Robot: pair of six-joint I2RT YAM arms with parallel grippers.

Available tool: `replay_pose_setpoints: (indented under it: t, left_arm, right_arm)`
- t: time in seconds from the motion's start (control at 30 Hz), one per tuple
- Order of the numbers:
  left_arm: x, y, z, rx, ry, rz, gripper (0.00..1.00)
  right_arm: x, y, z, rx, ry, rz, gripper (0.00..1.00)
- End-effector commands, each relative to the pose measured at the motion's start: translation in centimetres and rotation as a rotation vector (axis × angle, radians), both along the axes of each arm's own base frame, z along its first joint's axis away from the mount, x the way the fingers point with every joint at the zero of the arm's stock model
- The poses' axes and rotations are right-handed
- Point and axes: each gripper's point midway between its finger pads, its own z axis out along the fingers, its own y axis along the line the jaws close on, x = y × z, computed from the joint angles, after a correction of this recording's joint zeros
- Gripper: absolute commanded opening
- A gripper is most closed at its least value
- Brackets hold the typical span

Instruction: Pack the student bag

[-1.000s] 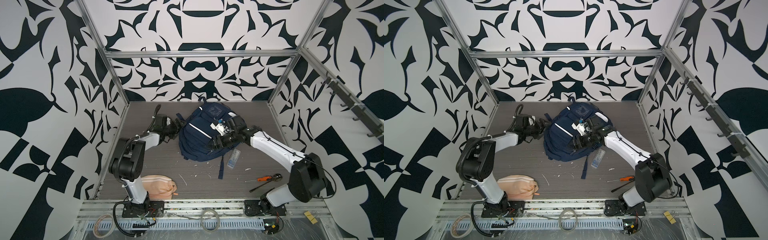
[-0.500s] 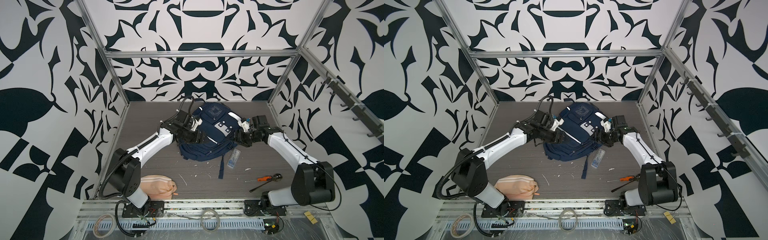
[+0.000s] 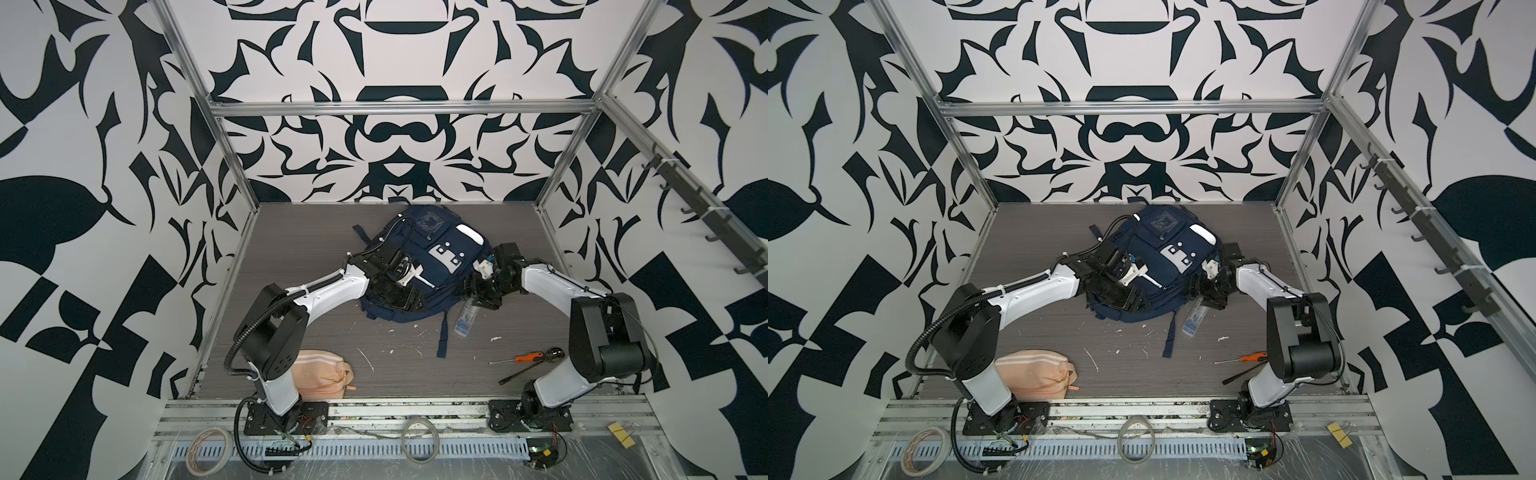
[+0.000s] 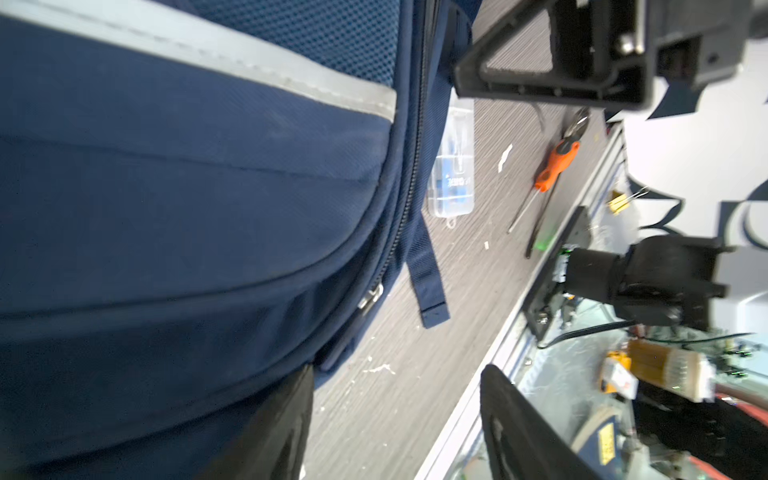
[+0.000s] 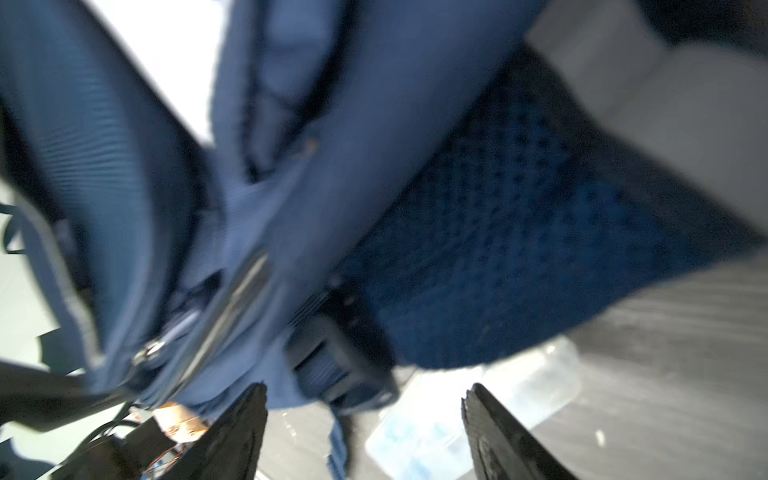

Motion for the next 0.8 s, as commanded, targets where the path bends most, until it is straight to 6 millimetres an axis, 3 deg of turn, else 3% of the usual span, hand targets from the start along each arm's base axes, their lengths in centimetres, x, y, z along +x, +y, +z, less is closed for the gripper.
replay_pose_setpoints:
  t: [0.0, 0.1, 0.23, 0.4, 0.53, 0.67, 0.77]
  left_arm:
    - [0.2, 0.4, -1.9, 0.045, -0.051, -0.049, 0.67]
    - [1.1, 0.2, -2.6, 0.083, -0.105, -0.061, 0.69]
    - [2.8, 0.0, -3.1, 0.113, -0.17, -0.033, 0.69]
    - [2.8, -1.3, -3.4, 0.113, -0.198, -0.056, 0.64]
    - [2.8, -1.8, -4.3, 0.227, -0.327, -0.067, 0.55]
    - [3.7, -1.5, -5.1, 0.364, -0.435, -0.049, 0.37]
    - [4.5, -1.6, -4.8, 0.384, -0.469, -0.018, 0.33]
  right_arm:
    - [1.9, -0.5, 0.1, -0.034, -0.062, 0.01, 0.78]
    - [2.2, -0.4, -0.5, -0.033, -0.056, 0.01, 0.77]
    - [2.6, -0.4, -1.0, -0.038, -0.054, 0.018, 0.67]
    - [3.1, -0.1, -1.4, -0.027, -0.051, 0.025, 0.56]
    - [3.4, 0.2, -1.8, -0.027, -0.042, 0.037, 0.5]
    - [3.4, 0.6, -2.0, -0.023, -0.033, 0.049, 0.43]
    - [3.4, 0.6, -2.1, -0.026, -0.029, 0.053, 0.35]
